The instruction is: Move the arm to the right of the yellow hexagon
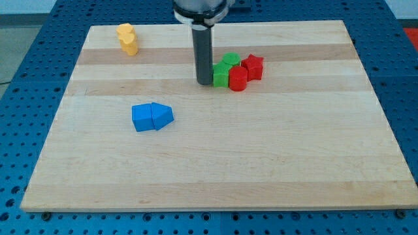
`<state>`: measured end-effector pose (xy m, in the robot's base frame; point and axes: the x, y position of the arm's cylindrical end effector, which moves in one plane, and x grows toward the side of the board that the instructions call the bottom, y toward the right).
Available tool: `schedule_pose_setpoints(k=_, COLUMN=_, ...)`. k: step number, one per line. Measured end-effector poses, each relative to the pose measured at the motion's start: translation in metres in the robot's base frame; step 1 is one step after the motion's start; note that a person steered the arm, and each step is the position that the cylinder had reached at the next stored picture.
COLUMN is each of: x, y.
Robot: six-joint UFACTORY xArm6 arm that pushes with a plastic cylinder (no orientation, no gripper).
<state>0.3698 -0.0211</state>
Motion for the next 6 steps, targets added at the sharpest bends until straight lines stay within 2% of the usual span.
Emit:
schedule_pose_setpoints(k=1, x=-0.004, y=-0.013)
schedule_pose_setpoints(k=2, x=-0.046, y=-0.051)
schedule_pose_setpoints(k=3, x=-0.123, y=-0.066)
schedule_pose_setpoints(k=4, x=-0.178, y=-0.097)
schedule_pose_setpoints(k=5, x=-0.177, y=-0.108)
schedule_pose_setpoints(k=6, x=-0.179, y=-0.174)
